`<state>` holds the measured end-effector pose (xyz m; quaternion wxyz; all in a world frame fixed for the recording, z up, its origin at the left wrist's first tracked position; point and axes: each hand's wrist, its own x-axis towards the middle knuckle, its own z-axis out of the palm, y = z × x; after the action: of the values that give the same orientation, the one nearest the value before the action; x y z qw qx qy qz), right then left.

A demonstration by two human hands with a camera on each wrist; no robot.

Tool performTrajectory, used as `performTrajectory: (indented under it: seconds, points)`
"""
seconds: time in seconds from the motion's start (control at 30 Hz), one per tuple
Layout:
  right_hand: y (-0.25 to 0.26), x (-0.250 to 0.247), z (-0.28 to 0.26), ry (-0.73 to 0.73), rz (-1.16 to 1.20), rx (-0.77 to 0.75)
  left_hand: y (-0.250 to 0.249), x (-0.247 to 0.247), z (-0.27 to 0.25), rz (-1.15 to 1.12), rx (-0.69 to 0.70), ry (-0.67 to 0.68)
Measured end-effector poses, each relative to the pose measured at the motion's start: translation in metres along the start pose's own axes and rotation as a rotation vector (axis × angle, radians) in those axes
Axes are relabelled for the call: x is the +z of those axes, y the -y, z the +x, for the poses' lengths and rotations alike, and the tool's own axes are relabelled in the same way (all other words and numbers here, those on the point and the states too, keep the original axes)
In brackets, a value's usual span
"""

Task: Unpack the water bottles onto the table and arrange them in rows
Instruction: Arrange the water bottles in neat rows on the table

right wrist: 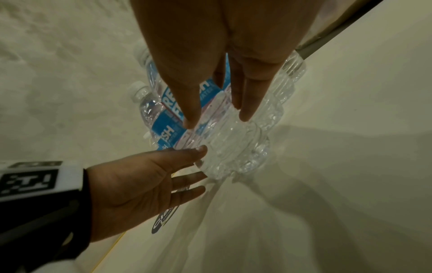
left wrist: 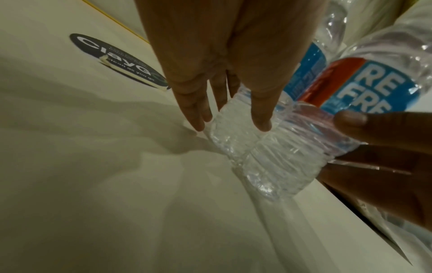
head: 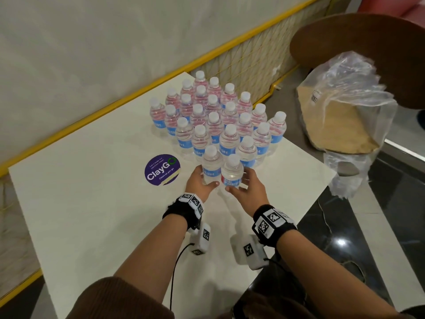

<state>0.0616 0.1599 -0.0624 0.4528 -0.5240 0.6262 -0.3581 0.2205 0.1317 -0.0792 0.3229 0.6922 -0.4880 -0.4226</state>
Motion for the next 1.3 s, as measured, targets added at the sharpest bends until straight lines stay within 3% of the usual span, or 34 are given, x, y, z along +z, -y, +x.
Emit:
performTrajectory:
  seconds: [0.13,0.3,0.63,0.8,0.93,1.3]
  points:
    - [-0.001,0.004,0.001,0.046,-0.057,0.037,-0.002,-0.003,-0.002,-0.036,0.018,0.009]
    - [0.001,0.008,-0.001,-0.021,-0.081,0.063,-0.008,-0.005,-0.002,-0.042,0.038,-0.006]
    - [0.002,0.017,0.002,0.007,-0.211,0.153,0.003,-0.009,0.012,0.023,-0.053,0.005]
    - [0.004,0.023,0.002,-0.068,-0.202,0.206,0.004,-0.010,0.016,0.020,-0.024,0.023]
    - [0.006,0.025,0.002,-0.042,-0.145,0.208,0.006,-0.010,0.018,0.014,-0.012,0.053]
    - [-0.001,0.028,0.007,-0.100,-0.173,0.252,0.006,-0.006,0.021,0.079,-0.074,0.041]
